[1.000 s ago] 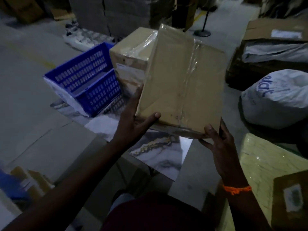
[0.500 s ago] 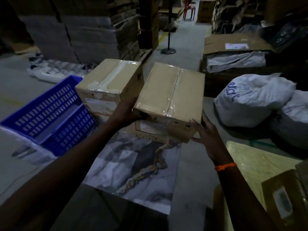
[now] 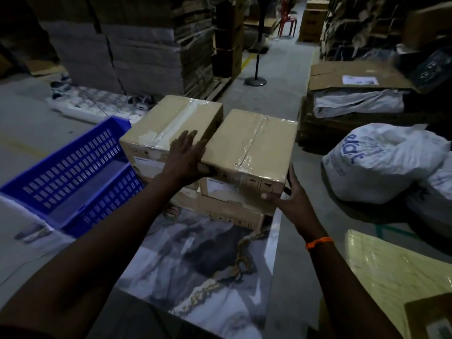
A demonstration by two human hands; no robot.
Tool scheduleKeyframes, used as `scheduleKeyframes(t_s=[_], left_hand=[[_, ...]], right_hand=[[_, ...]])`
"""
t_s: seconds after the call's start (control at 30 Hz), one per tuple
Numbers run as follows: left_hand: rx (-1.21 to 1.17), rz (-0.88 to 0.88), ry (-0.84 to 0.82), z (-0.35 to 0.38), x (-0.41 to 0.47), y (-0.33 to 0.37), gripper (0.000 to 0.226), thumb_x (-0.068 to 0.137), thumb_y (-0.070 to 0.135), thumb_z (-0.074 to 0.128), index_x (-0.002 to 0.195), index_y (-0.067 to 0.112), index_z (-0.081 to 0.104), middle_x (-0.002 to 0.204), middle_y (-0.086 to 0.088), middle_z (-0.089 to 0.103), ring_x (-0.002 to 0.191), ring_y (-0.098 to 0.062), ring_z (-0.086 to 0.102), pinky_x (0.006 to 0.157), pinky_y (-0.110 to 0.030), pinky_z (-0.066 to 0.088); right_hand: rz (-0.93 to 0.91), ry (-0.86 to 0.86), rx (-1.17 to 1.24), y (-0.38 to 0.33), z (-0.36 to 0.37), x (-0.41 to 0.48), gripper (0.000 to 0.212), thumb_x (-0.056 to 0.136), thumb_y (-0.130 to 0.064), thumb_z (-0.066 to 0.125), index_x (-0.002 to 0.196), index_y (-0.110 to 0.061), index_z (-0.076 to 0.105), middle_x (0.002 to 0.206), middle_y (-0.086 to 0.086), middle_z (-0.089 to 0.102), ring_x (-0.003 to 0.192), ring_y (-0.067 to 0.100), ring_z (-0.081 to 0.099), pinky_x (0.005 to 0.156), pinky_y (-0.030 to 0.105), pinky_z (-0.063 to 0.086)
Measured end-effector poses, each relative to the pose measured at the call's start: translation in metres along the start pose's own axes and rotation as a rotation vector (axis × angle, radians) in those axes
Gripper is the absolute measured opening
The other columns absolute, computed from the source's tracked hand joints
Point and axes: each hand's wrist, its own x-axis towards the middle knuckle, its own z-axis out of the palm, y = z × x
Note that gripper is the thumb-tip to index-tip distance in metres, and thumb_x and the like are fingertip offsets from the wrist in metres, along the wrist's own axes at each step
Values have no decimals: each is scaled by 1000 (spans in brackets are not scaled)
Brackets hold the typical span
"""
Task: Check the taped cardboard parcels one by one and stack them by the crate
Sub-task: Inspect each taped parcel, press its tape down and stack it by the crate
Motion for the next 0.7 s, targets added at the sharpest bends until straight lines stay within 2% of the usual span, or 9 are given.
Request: scheduleKeyframes(t_s=[0.03, 0.1, 0.17, 0.2, 0.3, 0.43, 0.5, 0.57, 0.7], left_hand=[[-59, -84, -76, -1, -1, -3, 101, 71, 66, 79, 152, 18, 41, 157, -25, 34, 145, -43, 30, 113, -57, 32], [-81, -160, -161, 1, -3, -9, 106, 77, 69, 73, 159, 18, 29, 163, -21, 27, 150, -38, 25, 119, -50, 27], [-96, -144, -149, 5, -5, -14, 104, 79, 64, 73, 159, 15, 29, 163, -17, 29, 150, -36, 26, 120, -48, 27], [-126, -138, -139, 5, -5, -15, 101, 80, 60, 75, 158, 14, 31, 163, -16, 31, 150, -36, 27, 120, -47, 28], [-182, -111, -145, -2, -2, -17, 89, 84, 48, 78, 154, 10, 40, 161, -15, 36, 148, -36, 31, 119, -43, 28], [-231, -55, -133, -10, -2, -17, 73, 86, 37, 79, 146, 6, 52, 157, -14, 42, 146, -36, 37, 119, -40, 28], [-272, -40, -117, -10, -4, -20, 66, 86, 33, 79, 142, 6, 57, 154, -13, 46, 144, -36, 39, 118, -40, 29], [-327, -41, -98, -8, -5, -26, 60, 86, 31, 79, 138, 8, 61, 153, -9, 48, 145, -36, 38, 117, -42, 33], [-383, -48, -81, -2, -4, -32, 52, 87, 27, 79, 136, 16, 64, 153, -3, 48, 148, -30, 33, 115, -39, 33]], right_hand=[[-13, 13, -2, 1, 5, 1, 115, 79, -22, 90, 165, -33, 14, 153, -19, 42, 132, 11, 52, 88, 9, 49], [-36, 46, -7, 4, 16, 3, 112, 80, -16, 89, 163, -35, 17, 141, -30, 43, 133, 12, 52, 92, 17, 51], [-46, 74, -19, 5, 24, 8, 108, 82, -12, 87, 157, -43, 16, 128, -44, 39, 129, 10, 51, 95, 23, 50], [-48, 93, -17, 6, 25, 10, 107, 82, -11, 86, 155, -46, 16, 125, -47, 38, 127, 7, 52, 93, 20, 51], [-53, 119, -13, 9, 24, 17, 106, 82, -11, 87, 159, -42, 20, 128, -42, 44, 126, 5, 52, 83, 5, 49], [-51, 96, -27, 20, 18, 26, 107, 80, -13, 87, 163, -35, 22, 151, -19, 44, 134, 8, 50, 92, 11, 47], [-43, 74, -31, 23, 16, 30, 108, 81, -12, 87, 163, -35, 20, 157, -13, 42, 136, 6, 47, 90, 6, 46], [-40, 58, -21, 28, 15, 32, 108, 82, -10, 85, 164, -35, 19, 155, -16, 42, 136, 3, 45, 87, 3, 46], [-21, 45, -62, 44, 17, 36, 106, 85, -13, 84, 163, -41, 17, 136, -31, 48, 132, 2, 49, 94, 10, 47]])
